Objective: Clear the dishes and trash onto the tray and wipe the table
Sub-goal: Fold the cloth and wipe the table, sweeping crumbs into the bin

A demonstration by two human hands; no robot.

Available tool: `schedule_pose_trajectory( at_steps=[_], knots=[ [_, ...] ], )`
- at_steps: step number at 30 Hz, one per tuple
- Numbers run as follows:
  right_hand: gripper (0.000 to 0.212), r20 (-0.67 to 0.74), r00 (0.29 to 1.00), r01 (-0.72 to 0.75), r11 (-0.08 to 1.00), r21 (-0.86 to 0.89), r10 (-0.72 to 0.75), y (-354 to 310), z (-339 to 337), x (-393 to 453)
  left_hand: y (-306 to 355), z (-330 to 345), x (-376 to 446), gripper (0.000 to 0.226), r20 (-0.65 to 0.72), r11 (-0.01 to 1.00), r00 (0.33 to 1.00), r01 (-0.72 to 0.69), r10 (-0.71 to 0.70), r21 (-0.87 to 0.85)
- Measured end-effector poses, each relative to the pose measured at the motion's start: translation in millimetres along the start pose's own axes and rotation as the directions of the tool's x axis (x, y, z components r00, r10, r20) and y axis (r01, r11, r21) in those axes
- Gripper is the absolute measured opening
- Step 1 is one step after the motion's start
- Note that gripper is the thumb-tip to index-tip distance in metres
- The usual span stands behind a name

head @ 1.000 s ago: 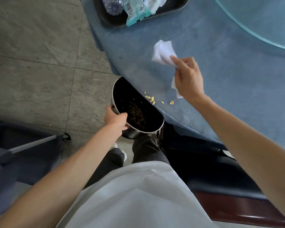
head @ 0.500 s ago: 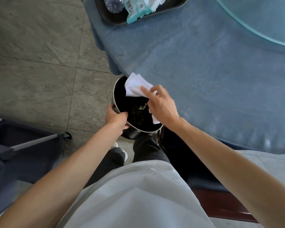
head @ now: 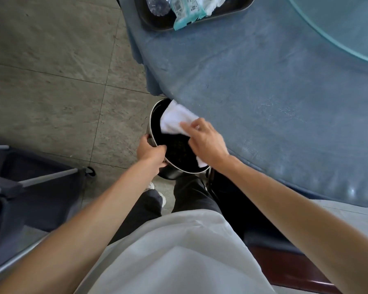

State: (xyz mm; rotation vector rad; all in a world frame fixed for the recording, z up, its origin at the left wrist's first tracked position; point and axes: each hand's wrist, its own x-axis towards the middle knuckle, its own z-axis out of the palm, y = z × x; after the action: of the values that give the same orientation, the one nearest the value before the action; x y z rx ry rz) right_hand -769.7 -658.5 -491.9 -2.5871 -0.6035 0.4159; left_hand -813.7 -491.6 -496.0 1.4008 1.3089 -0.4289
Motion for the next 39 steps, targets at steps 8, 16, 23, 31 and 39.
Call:
schedule_pose_trajectory(
  at_steps=[8, 16, 23, 31, 39],
  knots=[
    [0.047, -0.300, 0.947, -0.066, 0.985, 0.159, 0.112, 28, -45, 50, -2, -9, 2, 0.061, 0.013, 0.999, 1.000, 0.026, -0.026, -0.030],
    [0.054, -0.142, 0.972, -0.190, 0.982, -0.022, 0.185, 25, -27, 53, -8, -17, 7, 0.075, 0.006, 0.999, 1.000, 0.030, -0.030, -0.031],
    [0.046, 0.088, 0.990, 0.106, 0.992, 0.065, -0.111, -11, 6, 25, -7, -18, 7, 0.058, -0.009, 0.999, 1.000, 0.017, -0.018, -0.038],
    [0.045, -0.256, 0.958, -0.081, 0.980, 0.181, 0.126, 23, -41, 61, -11, -22, 17, 0.057, -0.017, 0.999, 0.999, 0.036, -0.037, -0.038],
    [0.047, -0.162, 0.961, -0.231, 0.973, -0.027, 0.223, 49, -43, 65, -15, -28, 25, 0.064, -0.047, 0.997, 0.998, 0.049, -0.052, -0.057]
  ],
)
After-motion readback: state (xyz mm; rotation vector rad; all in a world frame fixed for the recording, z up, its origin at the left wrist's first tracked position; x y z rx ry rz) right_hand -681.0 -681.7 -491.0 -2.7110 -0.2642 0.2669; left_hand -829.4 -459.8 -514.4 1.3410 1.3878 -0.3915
